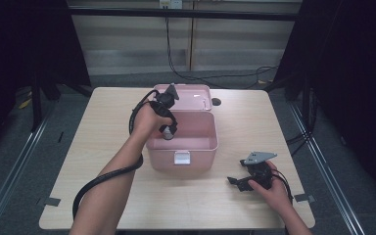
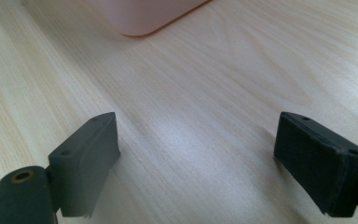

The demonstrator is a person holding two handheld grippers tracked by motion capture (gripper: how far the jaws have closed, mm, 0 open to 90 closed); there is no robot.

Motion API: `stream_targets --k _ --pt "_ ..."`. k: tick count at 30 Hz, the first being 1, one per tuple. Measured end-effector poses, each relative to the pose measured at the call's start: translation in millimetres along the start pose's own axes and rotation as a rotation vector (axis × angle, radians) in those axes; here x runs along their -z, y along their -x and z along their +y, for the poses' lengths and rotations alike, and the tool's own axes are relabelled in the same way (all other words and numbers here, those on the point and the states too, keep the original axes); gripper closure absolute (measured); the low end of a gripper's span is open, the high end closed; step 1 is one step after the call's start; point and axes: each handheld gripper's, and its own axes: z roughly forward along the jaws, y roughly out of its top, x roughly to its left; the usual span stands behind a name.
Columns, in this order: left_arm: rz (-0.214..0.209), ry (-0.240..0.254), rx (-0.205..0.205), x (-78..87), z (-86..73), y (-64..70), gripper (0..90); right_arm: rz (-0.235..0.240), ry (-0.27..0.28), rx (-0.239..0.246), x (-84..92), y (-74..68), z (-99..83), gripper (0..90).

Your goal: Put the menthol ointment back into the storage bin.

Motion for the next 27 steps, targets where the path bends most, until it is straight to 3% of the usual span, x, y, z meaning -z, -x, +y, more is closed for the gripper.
stream_targets --k 15,27 --pt "0.004 0.008 0.048 -14.8 4.9 -4.4 50.0 0.000 0.000 0.000 0.0 0.0 0.0 13.2" --pt "0.008 0.001 0.063 -31.9 9.6 -1.3 50.0 -0.002 0.002 0.003 0.0 0.3 0.0 13.2"
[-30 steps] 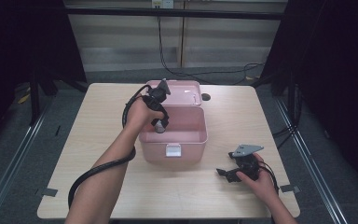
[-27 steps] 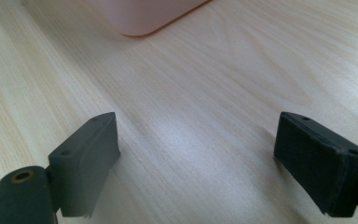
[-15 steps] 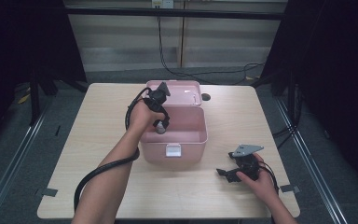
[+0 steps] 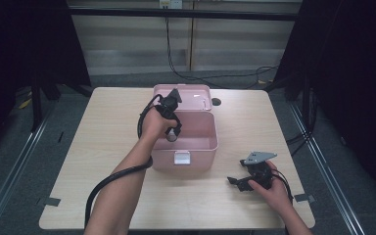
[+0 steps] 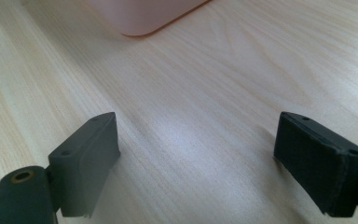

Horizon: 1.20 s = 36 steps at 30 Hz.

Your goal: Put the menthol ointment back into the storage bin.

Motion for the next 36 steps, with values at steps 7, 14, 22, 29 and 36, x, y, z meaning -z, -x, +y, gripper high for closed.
stream_targets --k 7,14,22,29,36 --pt "0.001 0.031 0.001 -8.0 2.9 3.3 50.0 0.002 0.000 -0.001 -0.1 -0.1 -0.1 13.3" --pt "-0.001 0.038 0.015 -15.6 4.2 3.7 50.0 0.000 0.000 0.000 -0.1 -0.1 0.0 13.2" --pt "0.002 0.047 0.015 -23.6 5.0 4.1 49.9 0.001 0.000 -0.002 -0.1 -0.2 -0.1 13.3" --pt "-0.001 0.047 0.016 -31.8 6.0 6.4 49.9 0.002 0.000 -0.002 -0.1 -0.2 -0.1 13.3" --pt "0.001 0.045 0.017 -38.3 5.4 5.3 49.9 0.000 -0.001 -0.002 0.0 -0.2 0.0 13.3"
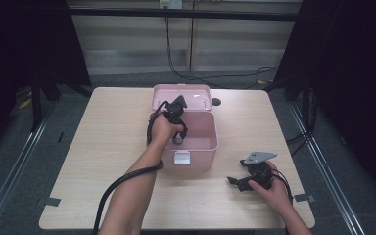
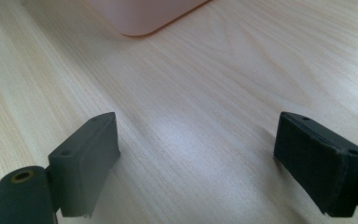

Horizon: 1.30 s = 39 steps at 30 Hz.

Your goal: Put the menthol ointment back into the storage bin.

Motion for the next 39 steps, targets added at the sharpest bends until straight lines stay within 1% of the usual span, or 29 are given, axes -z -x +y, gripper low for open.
stream_targets --k 1,3,4,8,10,13,16,20,21,22,24,26,27,28,30,33,35,39 --pt "0.003 0.000 0.008 -0.6 -0.2 0.0 49.8 0.000 0.000 0.000 0.0 0.0 0.0 13.3" --pt "0.005 0.010 0.004 -2.3 -0.4 -1.4 49.8 0.002 0.002 0.000 -0.1 0.1 0.0 13.3" --pt "0.003 0.015 0.014 -2.4 -0.4 -1.5 49.8 0.000 0.000 0.000 0.0 0.1 0.0 13.3" --pt "0.009 0.014 0.004 -2.3 0.1 -0.1 49.8 0.002 0.000 0.000 -0.1 0.1 0.0 13.3" --pt "0.007 0.016 0.011 -2.2 -0.2 -0.4 49.8 0.003 0.002 0.001 -0.1 0.1 0.0 13.3" --pt "0.005 0.034 0.012 -3.0 -0.1 -1.1 49.7 0.002 0.002 0.000 -0.1 0.0 0.0 13.3" --pt "0.012 0.038 0.012 -3.0 0.1 -2.2 49.8 0.002 0.002 -0.001 -0.1 -0.1 0.0 13.3" --pt "0.011 0.037 0.011 -3.3 -0.1 -2.7 49.6 0.001 0.001 0.000 -0.1 0.0 0.0 13.3" --pt "0.015 0.033 0.004 -3.4 -0.3 -2.8 49.4 0.002 0.002 0.000 -0.1 0.0 0.0 13.3" --pt "0.018 0.032 0.007 -3.3 -0.7 -3.0 48.9 0.000 0.000 0.000 0.0 0.0 0.0 13.3" --pt "0.008 0.034 0.017 -3.4 -1.5 -3.7 46.2 0.002 0.002 0.000 -0.1 0.0 -0.1 13.3" --pt "0.006 0.039 0.011 -2.9 -2.0 -4.5 44.0 0.002 0.002 -0.001 -0.1 0.0 0.0 13.3" --pt "0.005 0.039 0.023 -2.7 -2.3 -4.5 42.7 0.002 0.002 -0.001 -0.2 0.0 0.0 13.3" --pt "0.002 0.042 0.026 -1.9 -2.2 -5.1 41.8 0.003 0.001 -0.002 -0.2 -0.1 0.0 13.3" --pt "0.003 0.034 0.018 -0.3 -2.3 -4.5 41.4 0.001 0.001 0.000 -0.1 0.0 0.0 13.3" --pt "-0.004 0.036 0.009 3.5 -2.0 -3.6 41.3 0.000 0.000 0.000 0.0 0.0 0.0 13.3" --pt "-0.002 0.041 0.010 6.1 -2.4 -3.2 40.9 0.000 0.000 0.000 -0.1 0.0 0.0 13.3" --pt "-0.009 0.035 0.008 13.6 -3.8 -4.4 40.8 0.000 0.000 0.000 -0.1 0.1 0.0 13.3"
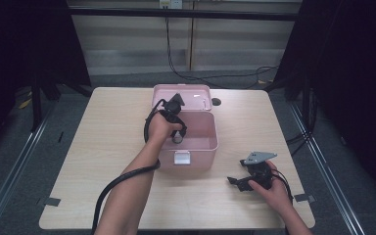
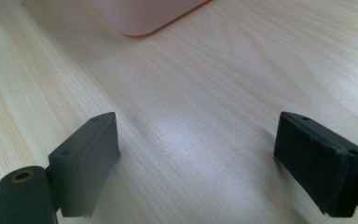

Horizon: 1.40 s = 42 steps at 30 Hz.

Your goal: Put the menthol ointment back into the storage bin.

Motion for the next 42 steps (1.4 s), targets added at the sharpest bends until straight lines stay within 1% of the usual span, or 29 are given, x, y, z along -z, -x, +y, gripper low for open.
stream_targets --k 6,9,11,12,14,15,17,20,22,26,27,28,30,31,32,34,35,36,37,38,39,40,42 --pt "0.003 0.012 0.001 14.7 -1.1 -1.9 40.7 0.000 0.000 0.000 0.0 0.0 0.0 13.2" --pt "-0.003 0.014 0.001 22.0 -1.7 -2.6 40.6 0.000 0.000 -0.001 0.0 0.0 0.0 13.3" --pt "-0.003 0.011 -0.011 25.9 -1.9 -3.8 40.5 0.000 0.000 -0.001 0.0 0.0 0.0 13.3" --pt "-0.004 0.020 -0.001 27.9 -2.3 -3.6 40.6 0.000 0.000 0.000 0.0 0.0 0.0 13.3" --pt "-0.009 0.014 -0.009 31.9 -2.9 -4.6 40.5 0.000 0.000 0.000 0.0 0.0 0.0 13.3" --pt "-0.010 0.021 -0.004 33.5 -3.5 -4.4 40.6 0.003 -0.001 -0.002 0.0 -0.1 0.0 13.2" --pt "-0.015 0.014 -0.020 37.7 -4.2 -5.2 40.6 0.009 0.000 -0.004 -0.1 0.2 0.0 13.1" --pt "-0.021 0.018 -0.012 43.6 -5.7 -6.2 40.7 0.011 0.001 -0.006 0.0 0.4 -0.1 13.2" --pt "-0.027 0.020 -0.019 48.0 -6.5 -8.0 40.8 0.010 0.001 -0.009 0.0 0.4 0.0 13.4" --pt "-0.034 0.037 -0.025 59.8 -8.1 -11.2 40.8 0.003 -0.021 -0.013 0.1 -0.2 3.0 14.8" --pt "-0.029 0.040 -0.021 62.1 -8.4 -11.8 40.8 -0.003 -0.037 -0.016 0.9 -0.3 4.7 17.2" --pt "-0.034 0.040 -0.024 65.1 -8.7 -12.9 40.8 0.002 -0.041 -0.013 1.4 0.2 5.7 20.4" --pt "-0.030 0.039 -0.022 70.9 -9.4 -14.1 40.8 0.006 -0.041 -0.007 3.7 1.1 7.9 21.8" --pt "-0.029 0.045 -0.031 73.7 -9.7 -15.3 40.8 0.012 -0.033 -0.013 5.3 1.3 9.2 22.6" --pt "-0.025 0.046 -0.026 76.7 -10.4 -15.6 40.8 0.018 -0.026 -0.021 8.3 1.8 11.2 24.1" --pt "-0.031 0.048 -0.019 80.3 -10.8 -16.7 40.7 0.023 -0.008 -0.020 13.6 3.1 15.1 26.5" --pt "-0.032 0.043 -0.024 83.0 -10.8 -18.2 40.5 0.025 -0.002 -0.025 16.0 3.3 16.7 28.3" --pt "-0.026 0.050 -0.020 85.7 -11.1 -18.9 40.2 0.033 0.009 -0.028 18.9 4.0 18.6 30.3" --pt "-0.026 0.048 -0.021 87.5 -11.2 -19.4 40.0 0.041 0.017 -0.029 22.5 4.6 21.0 32.9" --pt "-0.024 0.046 -0.021 89.3 -11.6 -20.2 39.8 0.043 0.022 -0.023 24.2 5.2 22.3 34.5" --pt "-0.025 0.051 -0.024 90.7 -11.7 -20.8 39.8 0.045 0.022 -0.030 26.8 5.3 24.0 36.2" --pt "-0.022 0.052 -0.012 92.1 -12.2 -20.6 39.6 0.053 0.024 -0.035 28.9 5.8 25.7 39.1" --pt "-0.025 0.049 -0.018 94.7 -12.5 -22.1 39.2 0.063 0.020 -0.042 32.5 6.7 29.8 41.7"
